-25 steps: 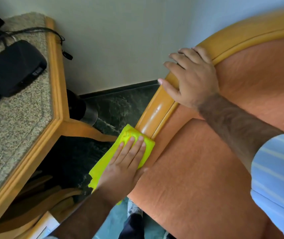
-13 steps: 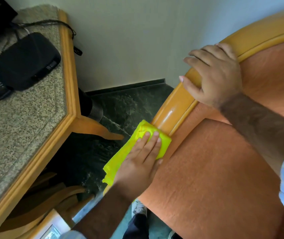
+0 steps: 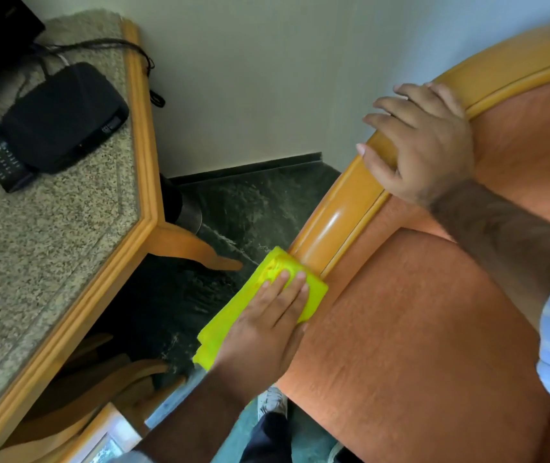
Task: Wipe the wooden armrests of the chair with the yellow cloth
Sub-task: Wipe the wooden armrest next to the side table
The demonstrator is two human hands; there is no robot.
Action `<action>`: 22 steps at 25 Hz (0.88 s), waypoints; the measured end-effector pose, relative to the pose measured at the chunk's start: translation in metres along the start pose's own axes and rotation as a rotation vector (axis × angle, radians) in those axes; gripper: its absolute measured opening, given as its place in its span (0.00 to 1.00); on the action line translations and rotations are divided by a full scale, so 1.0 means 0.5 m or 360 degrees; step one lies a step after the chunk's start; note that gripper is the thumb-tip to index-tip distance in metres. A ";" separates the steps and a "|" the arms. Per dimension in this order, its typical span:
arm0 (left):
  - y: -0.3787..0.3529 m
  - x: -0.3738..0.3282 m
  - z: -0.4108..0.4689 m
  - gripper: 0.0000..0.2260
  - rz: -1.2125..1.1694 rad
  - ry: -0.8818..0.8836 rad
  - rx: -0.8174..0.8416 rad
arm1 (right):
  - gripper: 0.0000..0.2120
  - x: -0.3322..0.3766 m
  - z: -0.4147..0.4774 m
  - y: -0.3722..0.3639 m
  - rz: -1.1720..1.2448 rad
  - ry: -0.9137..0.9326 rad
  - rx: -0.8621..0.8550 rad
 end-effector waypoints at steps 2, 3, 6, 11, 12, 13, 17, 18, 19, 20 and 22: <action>0.011 -0.027 0.093 0.23 -0.0076 0.0025 -0.0050 | 0.21 -0.001 -0.001 -0.001 0.0003 0.0006 -0.0016; 0.014 -0.033 0.116 0.24 -0.0093 0.0044 -0.0069 | 0.22 0.002 0.000 -0.003 0.0000 0.0021 -0.0016; 0.002 -0.023 0.065 0.25 -0.0011 0.0028 -0.0024 | 0.23 0.000 0.001 -0.002 -0.0026 -0.0006 0.0057; -0.021 0.025 -0.108 0.25 0.0051 0.0049 0.0093 | 0.24 0.002 0.002 -0.002 -0.0021 -0.0054 0.0101; -0.018 0.024 -0.087 0.25 0.0056 0.0070 0.0095 | 0.24 0.002 0.001 -0.003 -0.0017 -0.0055 0.0104; -0.008 0.016 -0.047 0.25 0.0057 0.0081 0.0075 | 0.24 0.002 0.001 -0.004 -0.0014 -0.0063 0.0097; 0.045 -0.018 0.138 0.23 -0.0201 0.0083 -0.0110 | 0.23 0.003 0.002 -0.009 -0.0041 -0.0054 0.0066; 0.047 -0.016 0.145 0.23 -0.0255 0.0085 -0.0118 | 0.23 0.004 0.002 -0.009 -0.0052 -0.0048 0.0075; 0.042 -0.009 0.125 0.23 -0.0257 0.0088 -0.0092 | 0.23 0.003 0.002 -0.008 -0.0054 -0.0046 0.0088; 0.031 -0.001 0.084 0.22 -0.0228 0.0079 -0.0058 | 0.22 0.001 0.000 -0.005 -0.0045 -0.0045 0.0097; 0.016 0.018 -0.033 0.22 -0.0110 0.0049 0.0021 | 0.22 0.005 0.002 0.003 -0.0017 -0.0052 0.0078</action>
Point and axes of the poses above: each hand's wrist, its own z-axis towards the middle knuckle, its own y-axis out of the back of the hand, x = y × z, the point moved 5 cm from there along z, towards the middle knuckle, and after that the axes turned 15 degrees about x, right-handed, at the moved point
